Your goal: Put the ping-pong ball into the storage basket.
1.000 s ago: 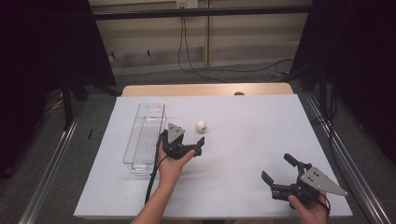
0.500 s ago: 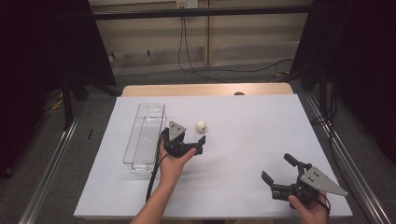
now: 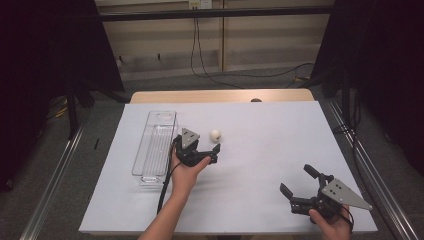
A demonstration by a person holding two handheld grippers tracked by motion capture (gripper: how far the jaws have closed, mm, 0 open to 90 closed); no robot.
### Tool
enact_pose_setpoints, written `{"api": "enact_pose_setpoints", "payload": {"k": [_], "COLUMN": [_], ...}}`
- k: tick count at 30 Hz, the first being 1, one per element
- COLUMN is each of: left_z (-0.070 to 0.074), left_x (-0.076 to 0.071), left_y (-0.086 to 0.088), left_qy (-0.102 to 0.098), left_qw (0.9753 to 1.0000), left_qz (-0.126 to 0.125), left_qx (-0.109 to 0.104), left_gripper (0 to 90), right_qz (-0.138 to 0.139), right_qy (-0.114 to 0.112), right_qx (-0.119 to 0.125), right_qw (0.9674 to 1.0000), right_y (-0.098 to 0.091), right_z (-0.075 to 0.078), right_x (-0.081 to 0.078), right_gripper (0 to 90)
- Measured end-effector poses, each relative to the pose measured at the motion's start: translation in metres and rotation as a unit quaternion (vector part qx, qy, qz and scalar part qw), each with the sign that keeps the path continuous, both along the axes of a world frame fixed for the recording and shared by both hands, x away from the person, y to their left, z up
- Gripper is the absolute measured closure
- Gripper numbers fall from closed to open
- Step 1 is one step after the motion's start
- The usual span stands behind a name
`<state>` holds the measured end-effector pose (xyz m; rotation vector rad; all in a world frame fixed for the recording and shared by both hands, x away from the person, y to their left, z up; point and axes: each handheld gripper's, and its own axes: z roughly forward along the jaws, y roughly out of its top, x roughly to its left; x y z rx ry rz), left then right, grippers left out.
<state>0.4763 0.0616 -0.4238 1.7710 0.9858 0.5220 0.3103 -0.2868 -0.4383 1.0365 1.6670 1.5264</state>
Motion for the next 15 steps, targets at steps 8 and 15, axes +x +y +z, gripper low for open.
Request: {"api": "enact_pose_setpoints", "payload": {"k": [8,15], "left_z": [-0.0010,-0.0011], "left_x": [0.0016,0.0016], "left_y": [-0.0006,-0.0011], "left_qy": [0.000,0.003], "left_qw": [1.0000,1.0000], "left_qz": [0.001,-0.002], "left_qx": [0.002,0.004], "left_gripper": [3.0,3.1], "right_qz": [0.000,0.000], "right_qy": [-0.001,-0.001], "right_qx": [-0.001,0.000], "right_qw": [1.0000,1.0000], "right_y": [0.0001,0.0000], "right_z": [0.0001,0.0001], "right_x": [0.0001,0.0001], "right_gripper": [0.6,0.6]}}
